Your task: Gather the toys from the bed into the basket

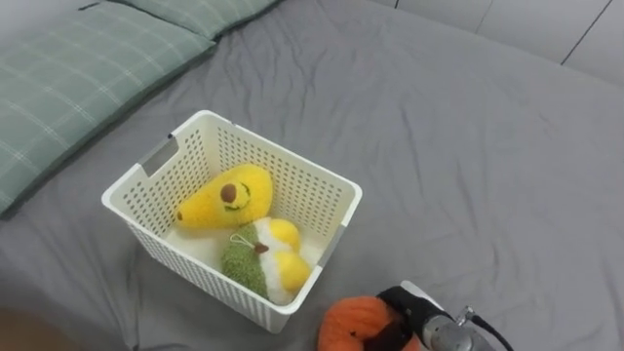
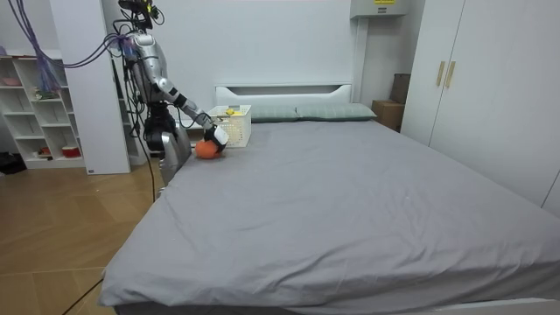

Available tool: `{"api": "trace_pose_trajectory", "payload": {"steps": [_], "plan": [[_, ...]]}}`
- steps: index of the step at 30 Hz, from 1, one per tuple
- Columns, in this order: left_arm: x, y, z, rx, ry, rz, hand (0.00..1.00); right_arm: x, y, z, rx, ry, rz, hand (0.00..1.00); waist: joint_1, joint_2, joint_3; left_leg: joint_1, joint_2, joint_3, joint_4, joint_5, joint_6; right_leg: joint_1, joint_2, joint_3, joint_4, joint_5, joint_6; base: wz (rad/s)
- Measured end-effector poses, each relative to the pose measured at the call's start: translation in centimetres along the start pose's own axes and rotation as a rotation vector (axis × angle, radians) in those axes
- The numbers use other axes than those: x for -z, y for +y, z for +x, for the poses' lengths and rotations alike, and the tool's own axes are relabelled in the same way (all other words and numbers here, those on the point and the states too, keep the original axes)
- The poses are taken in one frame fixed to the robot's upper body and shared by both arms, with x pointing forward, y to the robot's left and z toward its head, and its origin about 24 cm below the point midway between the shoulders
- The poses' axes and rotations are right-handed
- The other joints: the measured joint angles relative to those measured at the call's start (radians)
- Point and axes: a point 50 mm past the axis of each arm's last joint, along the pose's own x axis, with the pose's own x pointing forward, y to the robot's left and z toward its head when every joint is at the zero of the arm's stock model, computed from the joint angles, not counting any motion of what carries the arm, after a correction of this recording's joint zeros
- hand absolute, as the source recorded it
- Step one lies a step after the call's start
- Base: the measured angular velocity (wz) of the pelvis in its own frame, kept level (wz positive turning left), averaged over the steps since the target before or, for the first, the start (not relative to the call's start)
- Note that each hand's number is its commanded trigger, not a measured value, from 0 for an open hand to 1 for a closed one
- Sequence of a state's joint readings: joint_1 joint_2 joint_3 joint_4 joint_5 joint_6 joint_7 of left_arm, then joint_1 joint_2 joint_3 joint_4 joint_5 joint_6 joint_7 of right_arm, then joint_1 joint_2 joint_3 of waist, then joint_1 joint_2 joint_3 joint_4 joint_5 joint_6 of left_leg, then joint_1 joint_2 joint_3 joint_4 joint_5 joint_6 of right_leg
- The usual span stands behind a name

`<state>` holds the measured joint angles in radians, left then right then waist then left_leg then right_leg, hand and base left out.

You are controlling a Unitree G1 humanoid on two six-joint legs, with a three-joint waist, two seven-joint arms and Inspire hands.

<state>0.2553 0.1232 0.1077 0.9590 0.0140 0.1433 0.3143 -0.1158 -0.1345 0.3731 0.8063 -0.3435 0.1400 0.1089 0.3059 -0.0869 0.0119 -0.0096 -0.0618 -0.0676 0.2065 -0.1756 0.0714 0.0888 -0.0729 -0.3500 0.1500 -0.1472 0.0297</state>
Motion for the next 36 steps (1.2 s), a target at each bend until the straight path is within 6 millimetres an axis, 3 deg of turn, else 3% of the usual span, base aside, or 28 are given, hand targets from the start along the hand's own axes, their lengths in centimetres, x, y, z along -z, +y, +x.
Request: {"api": "trace_pose_trajectory", "payload": {"steps": [5,8,13,16,19,25,27,36], "plan": [[0.3,0.1,0.0,-0.008,0.008,0.001,0.00,-0.7,-0.4,-0.1,0.026,-0.040,-0.006,1.00,-0.003,0.004,0.0028,0.001,0.000,0.003,-0.002,0.000,0.000,-0.001,0.000,0.003,0.000,0.000,0.000,-0.01],[0.0,0.2,0.1,-0.011,0.005,-0.008,0.00,-2.3,-1.6,-0.5,0.086,-0.112,-0.045,1.00,-0.015,0.007,0.0043,0.003,0.001,0.007,-0.002,0.000,0.000,-0.002,0.000,0.018,0.000,0.000,0.000,-0.05],[-0.2,1.0,0.3,-0.033,-0.006,-0.046,0.00,-6.2,-6.8,-3.4,0.279,-0.345,-0.010,1.00,-0.057,0.003,0.0017,0.019,0.003,0.019,-0.010,0.001,0.001,0.006,0.001,0.026,0.000,0.000,0.000,-0.05],[-0.4,1.5,0.5,-0.048,-0.009,-0.094,0.00,-7.6,-10.3,-5.6,0.441,-0.444,0.050,1.00,-0.071,-0.004,-0.0027,0.021,0.004,0.025,-0.010,0.001,0.001,0.006,0.001,0.032,0.000,0.000,0.000,-0.07],[-0.4,1.9,0.6,-0.058,-0.005,-0.113,0.00,-8.2,-12.6,-7.4,0.554,-0.510,0.080,1.00,-0.089,-0.006,-0.0039,0.037,0.006,0.040,-0.018,0.000,0.002,0.012,0.003,0.046,0.000,0.000,0.000,-0.12],[-0.3,2.0,0.7,-0.046,-0.002,-0.108,0.00,-9.5,-14.1,-9.2,0.642,-0.582,0.060,1.00,-0.111,-0.001,-0.0014,0.054,0.013,0.064,-0.027,-0.001,0.001,0.012,0.007,0.075,0.005,0.001,-0.001,-0.15],[-0.3,2.0,0.7,-0.045,-0.003,-0.108,0.00,-9.8,-14.3,-9.6,0.655,-0.590,0.044,1.00,-0.112,-0.007,-0.0056,0.052,0.013,0.064,-0.027,-0.002,0.001,0.008,0.007,0.076,0.009,0.001,-0.001,-0.05],[0.9,2.0,0.6,-0.034,0.035,-0.076,0.00,-14.0,-16.4,-11.6,0.731,-0.717,-0.007,1.00,-0.104,-0.013,-0.0084,0.043,0.014,0.065,-0.022,-0.002,0.001,-0.006,0.007,0.073,0.019,0.001,-0.001,0.00]]}}
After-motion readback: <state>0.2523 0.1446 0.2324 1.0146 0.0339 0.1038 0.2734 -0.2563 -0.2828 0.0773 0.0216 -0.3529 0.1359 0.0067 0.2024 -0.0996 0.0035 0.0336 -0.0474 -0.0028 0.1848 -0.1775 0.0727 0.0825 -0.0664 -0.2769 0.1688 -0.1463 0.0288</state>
